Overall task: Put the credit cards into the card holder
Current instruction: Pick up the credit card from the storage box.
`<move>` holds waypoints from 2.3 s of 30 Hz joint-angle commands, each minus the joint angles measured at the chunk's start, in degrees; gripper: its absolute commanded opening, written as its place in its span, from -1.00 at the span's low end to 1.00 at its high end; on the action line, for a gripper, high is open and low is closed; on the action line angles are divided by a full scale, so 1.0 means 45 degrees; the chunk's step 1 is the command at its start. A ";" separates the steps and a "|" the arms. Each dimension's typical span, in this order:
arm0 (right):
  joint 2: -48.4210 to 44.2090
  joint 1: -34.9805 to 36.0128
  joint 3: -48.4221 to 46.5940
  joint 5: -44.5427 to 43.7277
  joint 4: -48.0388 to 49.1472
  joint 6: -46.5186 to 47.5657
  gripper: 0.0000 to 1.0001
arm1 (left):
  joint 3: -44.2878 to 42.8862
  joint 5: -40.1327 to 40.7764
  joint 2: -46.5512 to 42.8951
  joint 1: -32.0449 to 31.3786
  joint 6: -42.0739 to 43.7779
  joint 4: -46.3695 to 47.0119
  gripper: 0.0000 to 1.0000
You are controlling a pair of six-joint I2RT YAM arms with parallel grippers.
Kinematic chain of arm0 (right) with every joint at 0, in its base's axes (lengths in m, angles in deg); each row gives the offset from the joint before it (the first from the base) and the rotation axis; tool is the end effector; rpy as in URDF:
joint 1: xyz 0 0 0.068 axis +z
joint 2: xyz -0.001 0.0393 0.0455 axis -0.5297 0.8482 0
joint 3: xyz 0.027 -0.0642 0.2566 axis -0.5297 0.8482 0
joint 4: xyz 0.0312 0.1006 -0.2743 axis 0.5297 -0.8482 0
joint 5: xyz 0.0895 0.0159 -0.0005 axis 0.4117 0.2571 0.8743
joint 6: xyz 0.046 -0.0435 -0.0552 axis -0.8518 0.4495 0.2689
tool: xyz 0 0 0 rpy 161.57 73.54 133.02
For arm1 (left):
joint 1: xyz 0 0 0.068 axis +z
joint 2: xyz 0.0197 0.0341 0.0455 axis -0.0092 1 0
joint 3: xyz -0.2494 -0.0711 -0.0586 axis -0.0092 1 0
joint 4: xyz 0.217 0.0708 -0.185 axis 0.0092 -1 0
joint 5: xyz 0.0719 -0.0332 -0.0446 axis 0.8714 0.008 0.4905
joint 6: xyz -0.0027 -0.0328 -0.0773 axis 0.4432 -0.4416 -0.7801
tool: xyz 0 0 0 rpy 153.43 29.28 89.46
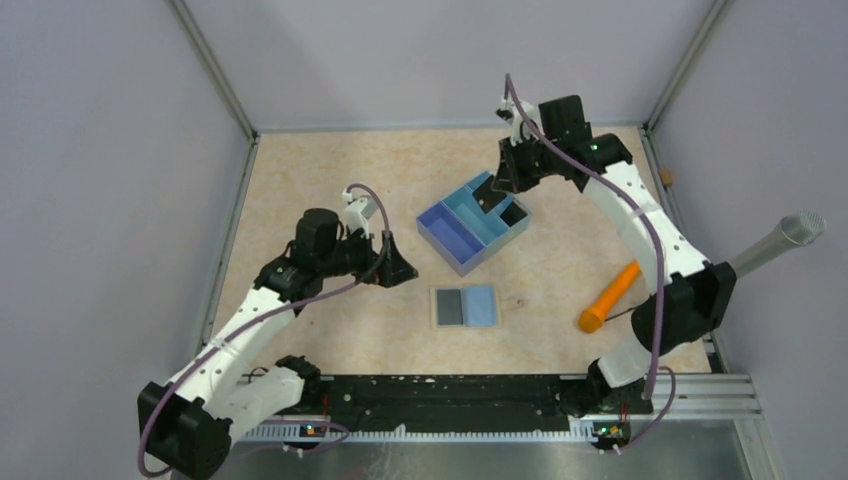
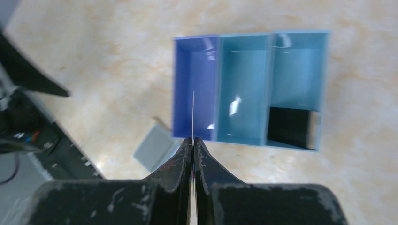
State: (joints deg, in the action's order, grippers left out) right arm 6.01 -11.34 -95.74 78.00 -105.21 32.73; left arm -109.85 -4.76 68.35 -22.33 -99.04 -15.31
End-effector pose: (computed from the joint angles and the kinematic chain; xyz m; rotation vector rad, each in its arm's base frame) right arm 0.3760 0.1706 0.3485 -0.6573 2.2628 0.5980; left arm 0.2382 -0.1363 0.2525 0.3230 2.2322 -1.0178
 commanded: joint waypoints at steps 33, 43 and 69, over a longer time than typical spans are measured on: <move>-0.1812 0.3917 0.4673 0.6006 0.2632 -0.1719 -0.02 | 0.2933 -0.2479 -0.0090 -0.3649 -0.3043 0.7263 -1.00; -0.5016 0.3654 1.0357 0.4749 0.9278 -0.7412 0.28 | 0.6280 0.0803 -0.1637 -0.4524 -0.6869 1.4043 -1.00; -0.6227 0.3722 1.5521 0.1645 1.2042 -1.0751 -1.00 | 0.5209 0.4226 0.0744 -0.5451 -0.6781 0.8274 0.20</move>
State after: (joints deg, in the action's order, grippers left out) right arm -21.55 6.36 -27.61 89.30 -51.31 -15.12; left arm -83.67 11.61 67.58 -46.72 -130.31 27.77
